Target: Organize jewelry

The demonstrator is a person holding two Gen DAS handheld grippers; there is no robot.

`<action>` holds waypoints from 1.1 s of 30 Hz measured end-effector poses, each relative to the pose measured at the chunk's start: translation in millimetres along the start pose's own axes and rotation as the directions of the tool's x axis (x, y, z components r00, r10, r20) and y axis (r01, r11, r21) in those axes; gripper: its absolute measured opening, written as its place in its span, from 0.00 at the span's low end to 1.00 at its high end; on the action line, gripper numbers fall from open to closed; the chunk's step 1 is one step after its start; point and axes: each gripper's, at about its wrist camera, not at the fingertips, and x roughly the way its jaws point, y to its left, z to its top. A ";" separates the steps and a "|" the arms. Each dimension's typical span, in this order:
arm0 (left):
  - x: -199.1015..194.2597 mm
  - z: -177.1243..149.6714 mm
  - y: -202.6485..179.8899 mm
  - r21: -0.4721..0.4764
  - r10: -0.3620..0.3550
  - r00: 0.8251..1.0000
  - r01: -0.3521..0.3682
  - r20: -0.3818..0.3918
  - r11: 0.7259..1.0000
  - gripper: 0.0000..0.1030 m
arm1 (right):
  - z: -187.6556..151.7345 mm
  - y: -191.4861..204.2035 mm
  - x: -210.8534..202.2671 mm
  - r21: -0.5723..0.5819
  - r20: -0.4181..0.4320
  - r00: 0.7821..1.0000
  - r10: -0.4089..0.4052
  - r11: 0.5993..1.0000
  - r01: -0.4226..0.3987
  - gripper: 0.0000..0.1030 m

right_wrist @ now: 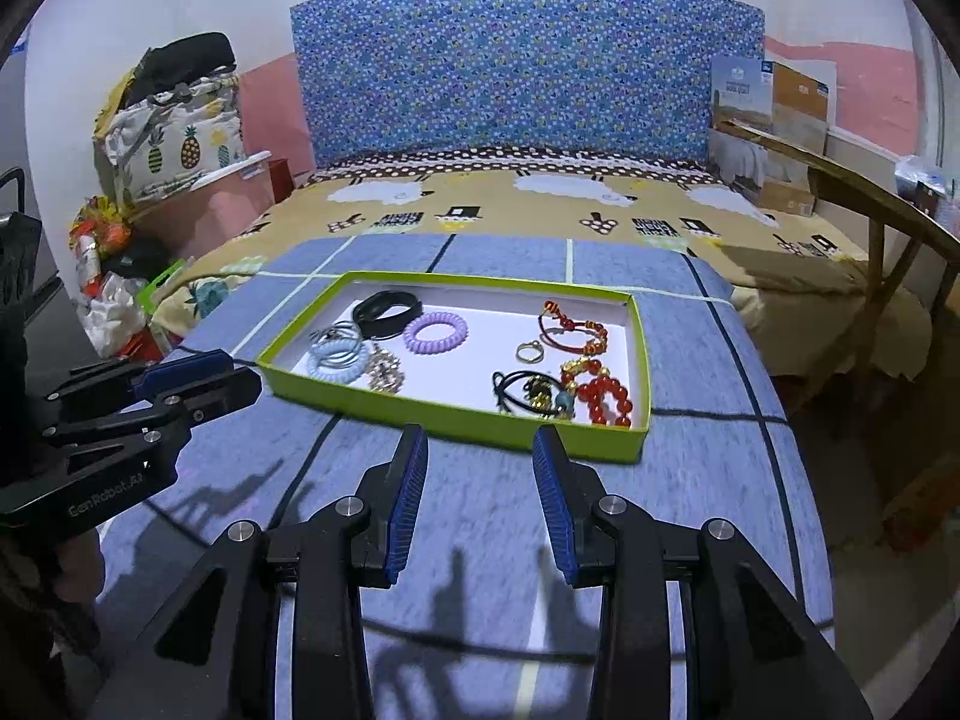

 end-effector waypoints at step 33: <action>-48.1 -61.7 -10.5 0.002 0.055 0.997 -0.055 0.062 0.998 0.29 | -60.2 27.2 -53.0 -0.009 0.077 0.996 -0.054 0.998 0.055 0.36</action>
